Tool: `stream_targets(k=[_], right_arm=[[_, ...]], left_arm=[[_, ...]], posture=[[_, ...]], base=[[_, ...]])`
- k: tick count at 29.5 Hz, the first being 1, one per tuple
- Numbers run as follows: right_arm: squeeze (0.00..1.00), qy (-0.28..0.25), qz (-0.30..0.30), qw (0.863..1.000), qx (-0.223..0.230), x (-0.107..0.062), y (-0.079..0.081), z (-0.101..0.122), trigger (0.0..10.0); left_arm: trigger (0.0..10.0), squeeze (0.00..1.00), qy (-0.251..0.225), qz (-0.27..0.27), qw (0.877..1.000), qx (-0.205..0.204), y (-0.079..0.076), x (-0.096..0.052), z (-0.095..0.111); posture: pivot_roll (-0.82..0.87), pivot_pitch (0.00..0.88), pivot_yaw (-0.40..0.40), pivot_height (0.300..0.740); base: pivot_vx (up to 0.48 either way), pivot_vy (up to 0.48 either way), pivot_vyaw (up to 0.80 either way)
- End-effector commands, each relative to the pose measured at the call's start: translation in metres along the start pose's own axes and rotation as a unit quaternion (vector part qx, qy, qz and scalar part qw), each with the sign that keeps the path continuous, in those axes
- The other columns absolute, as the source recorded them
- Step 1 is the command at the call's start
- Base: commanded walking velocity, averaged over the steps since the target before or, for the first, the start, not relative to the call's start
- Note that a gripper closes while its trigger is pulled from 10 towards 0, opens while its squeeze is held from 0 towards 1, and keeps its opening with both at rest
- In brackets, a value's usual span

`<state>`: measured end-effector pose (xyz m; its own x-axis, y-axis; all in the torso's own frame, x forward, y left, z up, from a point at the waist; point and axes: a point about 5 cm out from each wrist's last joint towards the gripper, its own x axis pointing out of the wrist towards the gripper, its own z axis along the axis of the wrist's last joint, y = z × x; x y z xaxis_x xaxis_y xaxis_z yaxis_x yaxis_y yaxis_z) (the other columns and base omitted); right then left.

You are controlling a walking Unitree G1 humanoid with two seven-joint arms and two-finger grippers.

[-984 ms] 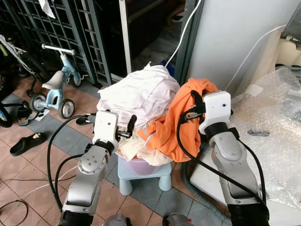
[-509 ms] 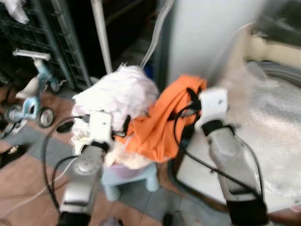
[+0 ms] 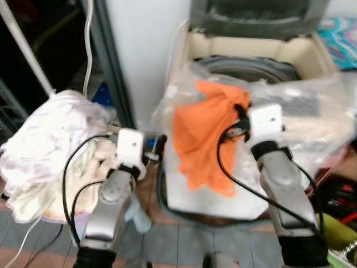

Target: Clothes washing

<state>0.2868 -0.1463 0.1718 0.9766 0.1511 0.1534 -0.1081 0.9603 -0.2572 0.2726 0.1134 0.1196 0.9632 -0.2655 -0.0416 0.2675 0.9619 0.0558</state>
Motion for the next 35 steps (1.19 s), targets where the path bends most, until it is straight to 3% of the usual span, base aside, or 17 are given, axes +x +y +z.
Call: stream_targets(k=[1,5,10,35], right_arm=[[0.0,-0.026,0.007,1.0,0.002,0.003,0.004,0.013,10.0],[0.0,-0.028,0.015,0.999,0.019,0.001,0.008,0.013,10.0],[0.0,-0.038,0.036,0.999,0.013,-0.002,0.015,0.017,10.0],[0.0,-0.016,0.066,0.997,0.043,-0.006,0.029,0.007,10.0]], left_arm=[[10.0,0.0,0.002,0.012,1.0,0.004,0.006,-0.002,0.002],[10.0,0.0,0.006,0.022,1.0,-0.013,0.009,-0.003,-0.001],[10.0,0.0,0.015,0.044,0.999,-0.027,0.016,-0.005,-0.003],[10.0,0.0,0.029,0.058,0.997,-0.034,0.021,-0.009,-0.009]], posture=[[-0.07,0.0,0.015,0.74],[-0.07,0.0,0.017,0.74],[-0.08,0.0,0.022,0.74],[-0.07,0.0,0.024,0.74]], base=[[0.0,0.0,-0.79],[0.0,0.0,-0.77],[0.0,0.0,0.0],[0.0,-0.124,-0.15]])
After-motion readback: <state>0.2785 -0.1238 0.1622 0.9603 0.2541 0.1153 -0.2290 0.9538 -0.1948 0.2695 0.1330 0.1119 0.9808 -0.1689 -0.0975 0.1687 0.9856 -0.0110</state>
